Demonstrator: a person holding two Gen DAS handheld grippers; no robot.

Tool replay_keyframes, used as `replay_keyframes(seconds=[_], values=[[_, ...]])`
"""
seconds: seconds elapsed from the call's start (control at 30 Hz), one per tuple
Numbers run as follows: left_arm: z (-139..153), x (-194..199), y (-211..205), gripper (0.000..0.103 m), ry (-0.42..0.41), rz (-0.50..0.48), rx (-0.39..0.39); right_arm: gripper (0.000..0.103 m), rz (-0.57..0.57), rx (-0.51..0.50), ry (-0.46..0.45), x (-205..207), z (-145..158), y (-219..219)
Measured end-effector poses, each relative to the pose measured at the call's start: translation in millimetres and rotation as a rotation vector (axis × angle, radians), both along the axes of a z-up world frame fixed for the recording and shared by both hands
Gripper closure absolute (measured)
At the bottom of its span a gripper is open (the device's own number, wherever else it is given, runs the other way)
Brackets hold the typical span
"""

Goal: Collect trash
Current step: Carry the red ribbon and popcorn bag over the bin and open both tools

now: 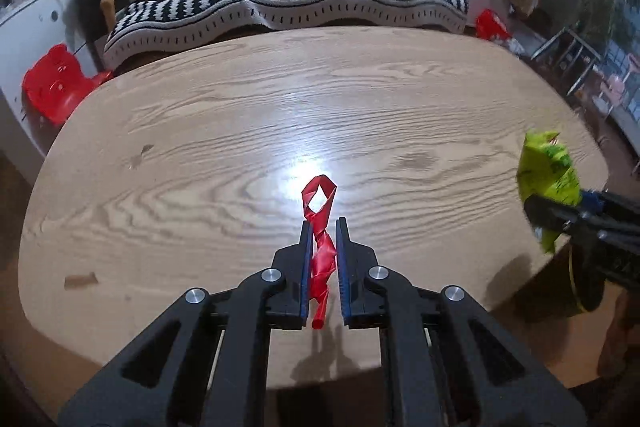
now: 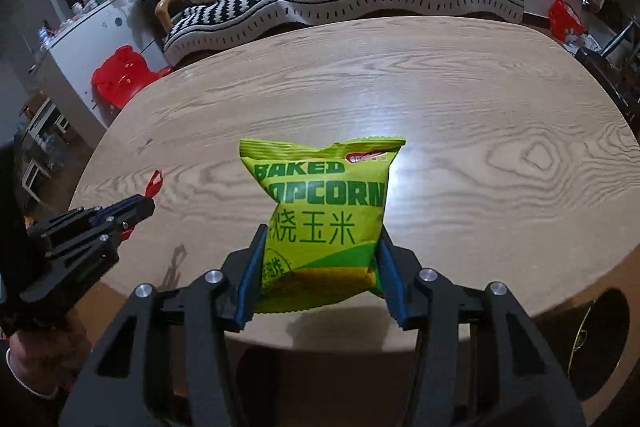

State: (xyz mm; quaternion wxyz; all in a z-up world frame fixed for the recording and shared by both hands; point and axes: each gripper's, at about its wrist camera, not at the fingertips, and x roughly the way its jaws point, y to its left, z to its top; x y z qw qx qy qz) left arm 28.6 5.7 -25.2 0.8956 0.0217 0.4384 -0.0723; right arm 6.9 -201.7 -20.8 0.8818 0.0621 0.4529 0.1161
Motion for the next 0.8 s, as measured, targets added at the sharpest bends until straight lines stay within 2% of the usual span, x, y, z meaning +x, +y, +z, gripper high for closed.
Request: replay_keyframes(seconds=[0.2,0.27,0.5,0.8], values=[[4,-18,-15,0.093,-0.024,0.000,-0.017,0.052,0.003,-0.032,-0.021,-18,4,-12],[5,-17,-21,0.093,-0.037,-0.010,0.002,0.052,-0.012,-0.031,-0.020,-19,4,-22],[6,-8,-47,0.093,-0.035,-0.038,-0.014,0.052,-0.071,-0.039,-0.018,-18,5,-60],[12,-11,-118,0.093,-0.067,-0.153,-0.010,0.052,-0.169,-0.056,-0.021,-35,4,-117]])
